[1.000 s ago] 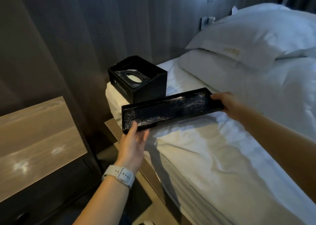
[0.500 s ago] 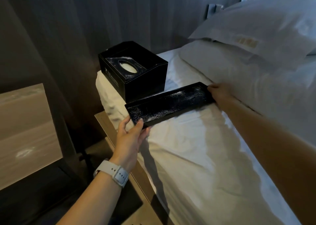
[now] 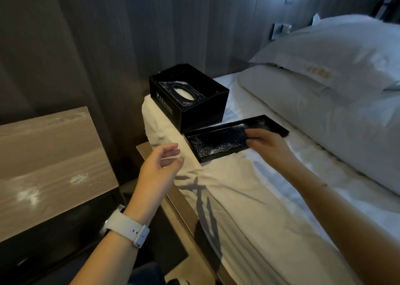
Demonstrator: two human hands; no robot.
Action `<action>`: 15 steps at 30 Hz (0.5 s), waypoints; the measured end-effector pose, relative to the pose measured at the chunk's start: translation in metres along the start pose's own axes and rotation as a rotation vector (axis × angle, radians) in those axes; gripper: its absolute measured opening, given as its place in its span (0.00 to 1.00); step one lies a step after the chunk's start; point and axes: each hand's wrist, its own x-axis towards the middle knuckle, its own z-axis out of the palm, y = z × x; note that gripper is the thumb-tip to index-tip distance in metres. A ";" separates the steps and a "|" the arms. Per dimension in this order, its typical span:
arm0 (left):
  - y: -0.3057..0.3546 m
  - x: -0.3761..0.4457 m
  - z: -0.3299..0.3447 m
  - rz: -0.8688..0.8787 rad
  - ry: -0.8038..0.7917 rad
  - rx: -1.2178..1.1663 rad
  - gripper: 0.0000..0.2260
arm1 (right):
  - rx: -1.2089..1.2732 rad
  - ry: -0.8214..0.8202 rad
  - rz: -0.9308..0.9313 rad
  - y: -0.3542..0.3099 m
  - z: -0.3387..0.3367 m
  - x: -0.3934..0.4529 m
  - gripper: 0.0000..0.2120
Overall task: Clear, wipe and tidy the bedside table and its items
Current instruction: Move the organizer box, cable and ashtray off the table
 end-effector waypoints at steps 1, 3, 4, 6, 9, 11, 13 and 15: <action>0.004 -0.009 -0.010 0.015 0.002 0.028 0.14 | 0.029 -0.061 -0.020 -0.015 0.009 -0.013 0.17; 0.009 -0.026 -0.033 0.021 0.018 0.062 0.11 | 0.071 -0.166 -0.076 -0.042 0.031 -0.038 0.16; 0.011 -0.034 -0.046 0.017 0.032 0.067 0.11 | 0.079 -0.202 -0.112 -0.056 0.043 -0.051 0.16; 0.014 -0.051 -0.074 0.002 0.069 0.062 0.11 | 0.087 -0.255 -0.182 -0.079 0.068 -0.072 0.15; 0.016 -0.080 -0.120 -0.024 0.147 0.052 0.11 | 0.142 -0.330 -0.230 -0.108 0.108 -0.101 0.14; 0.014 -0.100 -0.152 -0.034 0.207 0.055 0.11 | 0.163 -0.366 -0.239 -0.125 0.137 -0.118 0.14; 0.010 -0.120 -0.182 -0.050 0.271 0.057 0.10 | 0.199 -0.381 -0.235 -0.143 0.166 -0.135 0.14; 0.006 -0.139 -0.211 -0.057 0.337 0.060 0.10 | 0.260 -0.398 -0.234 -0.160 0.192 -0.152 0.14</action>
